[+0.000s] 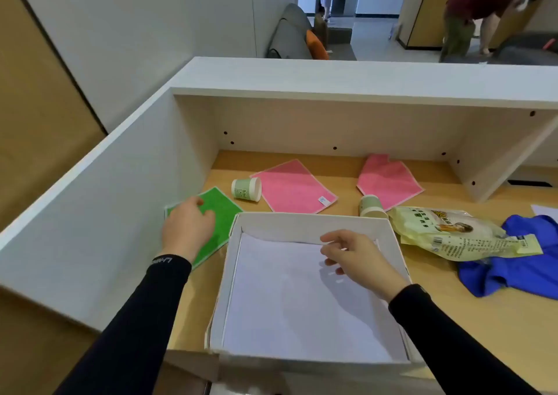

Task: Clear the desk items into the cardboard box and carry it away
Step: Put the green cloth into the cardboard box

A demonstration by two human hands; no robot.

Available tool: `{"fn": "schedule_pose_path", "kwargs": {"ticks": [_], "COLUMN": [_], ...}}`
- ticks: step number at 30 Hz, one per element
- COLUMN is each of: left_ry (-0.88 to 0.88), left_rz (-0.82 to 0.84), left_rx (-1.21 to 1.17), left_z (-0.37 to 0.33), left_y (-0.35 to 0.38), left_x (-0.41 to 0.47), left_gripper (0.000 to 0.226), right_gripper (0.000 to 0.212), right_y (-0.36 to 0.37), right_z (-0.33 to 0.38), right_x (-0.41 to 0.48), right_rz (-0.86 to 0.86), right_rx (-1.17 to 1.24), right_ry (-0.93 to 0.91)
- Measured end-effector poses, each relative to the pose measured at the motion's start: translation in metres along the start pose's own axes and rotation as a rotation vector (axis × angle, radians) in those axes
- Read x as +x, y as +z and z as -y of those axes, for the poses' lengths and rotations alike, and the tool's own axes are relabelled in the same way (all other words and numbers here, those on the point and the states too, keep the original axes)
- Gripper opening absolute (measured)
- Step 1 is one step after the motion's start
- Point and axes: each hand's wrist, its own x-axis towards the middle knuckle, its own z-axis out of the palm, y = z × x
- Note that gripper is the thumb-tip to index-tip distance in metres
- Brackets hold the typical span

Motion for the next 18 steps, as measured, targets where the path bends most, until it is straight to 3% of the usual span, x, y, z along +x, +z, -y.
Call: {"fn": "schedule_pose_path", "kwargs": {"ticks": [4, 9, 18], "left_ry": [-0.105, -0.08, -0.04], "left_rz": [0.156, 0.336, 0.249], "left_rx": [0.277, 0.37, 0.511], "left_z": [0.033, 0.052, 0.064], "left_y": [0.016, 0.053, 0.075], "left_x": [0.032, 0.045, 0.047], "left_gripper": [0.061, 0.071, 0.026], "right_gripper": [0.017, 0.017, 0.018], "right_y": [0.004, 0.013, 0.001], "right_z": [-0.003, -0.007, -0.01], "right_x": [0.018, 0.032, 0.039], "right_rz": [0.005, 0.068, 0.121], "right_rx": [-0.009, -0.038, -0.071], "right_ry": [0.016, 0.059, 0.064]}}
